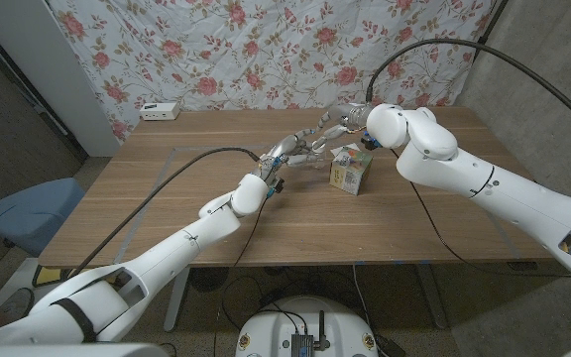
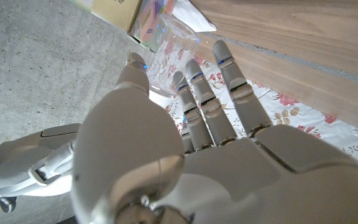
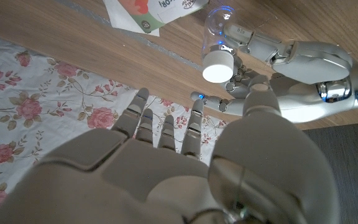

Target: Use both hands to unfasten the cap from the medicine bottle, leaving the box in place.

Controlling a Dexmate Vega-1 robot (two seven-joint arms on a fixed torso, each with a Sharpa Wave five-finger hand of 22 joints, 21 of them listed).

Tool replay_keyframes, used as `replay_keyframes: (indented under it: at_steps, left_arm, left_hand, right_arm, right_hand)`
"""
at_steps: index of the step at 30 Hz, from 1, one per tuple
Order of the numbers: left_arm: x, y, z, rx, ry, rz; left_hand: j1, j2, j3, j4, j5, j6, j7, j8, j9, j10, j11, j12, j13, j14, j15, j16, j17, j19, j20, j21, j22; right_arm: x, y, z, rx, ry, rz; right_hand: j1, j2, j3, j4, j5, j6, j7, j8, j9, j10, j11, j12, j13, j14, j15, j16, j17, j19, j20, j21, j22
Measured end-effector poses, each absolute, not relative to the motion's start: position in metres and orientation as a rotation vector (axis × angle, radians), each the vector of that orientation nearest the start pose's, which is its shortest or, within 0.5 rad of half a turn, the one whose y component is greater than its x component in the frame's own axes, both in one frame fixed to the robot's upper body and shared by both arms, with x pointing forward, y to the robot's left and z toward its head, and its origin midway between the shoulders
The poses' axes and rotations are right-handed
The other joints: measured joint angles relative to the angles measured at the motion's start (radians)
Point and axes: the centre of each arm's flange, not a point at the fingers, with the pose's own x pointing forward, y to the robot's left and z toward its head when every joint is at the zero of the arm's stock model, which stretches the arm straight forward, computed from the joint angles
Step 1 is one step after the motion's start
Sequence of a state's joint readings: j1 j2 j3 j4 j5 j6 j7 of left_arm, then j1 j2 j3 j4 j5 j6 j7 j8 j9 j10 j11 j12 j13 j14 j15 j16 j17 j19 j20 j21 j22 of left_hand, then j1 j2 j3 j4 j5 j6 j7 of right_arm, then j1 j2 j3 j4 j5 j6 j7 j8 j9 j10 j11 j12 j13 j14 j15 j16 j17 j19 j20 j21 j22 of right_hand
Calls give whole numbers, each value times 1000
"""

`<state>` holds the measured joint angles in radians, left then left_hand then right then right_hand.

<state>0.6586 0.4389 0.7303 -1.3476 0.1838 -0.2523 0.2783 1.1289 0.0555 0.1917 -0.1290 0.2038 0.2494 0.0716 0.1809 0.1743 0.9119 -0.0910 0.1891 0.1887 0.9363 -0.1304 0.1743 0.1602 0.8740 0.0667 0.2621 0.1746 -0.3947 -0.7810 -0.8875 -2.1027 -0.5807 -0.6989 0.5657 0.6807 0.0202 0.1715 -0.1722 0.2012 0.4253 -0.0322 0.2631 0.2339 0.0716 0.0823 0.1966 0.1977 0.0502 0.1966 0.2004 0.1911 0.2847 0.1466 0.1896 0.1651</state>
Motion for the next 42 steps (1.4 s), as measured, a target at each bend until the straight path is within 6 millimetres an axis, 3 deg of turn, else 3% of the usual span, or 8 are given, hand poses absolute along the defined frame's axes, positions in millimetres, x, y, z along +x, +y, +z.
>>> replay_keyframes:
  at_steps: [42]
  left_arm:
    - [628, 102, -6, 792, -880, -217]
  left_hand:
    - [-13, -5, 9, 0, -1, 0, 0, 0, 0, 2, 2, 1, 2, 11, -3, 0, 0, -8, -2, -22, 0]
  right_arm:
    - [552, -110, 115, -1616, -295, 234]
  right_hand:
    - [21, 0, 22, 6, 0, -9, -2, 0, 6, -11, 3, 0, 0, 0, 0, 0, 0, 0, 0, 0, 0]
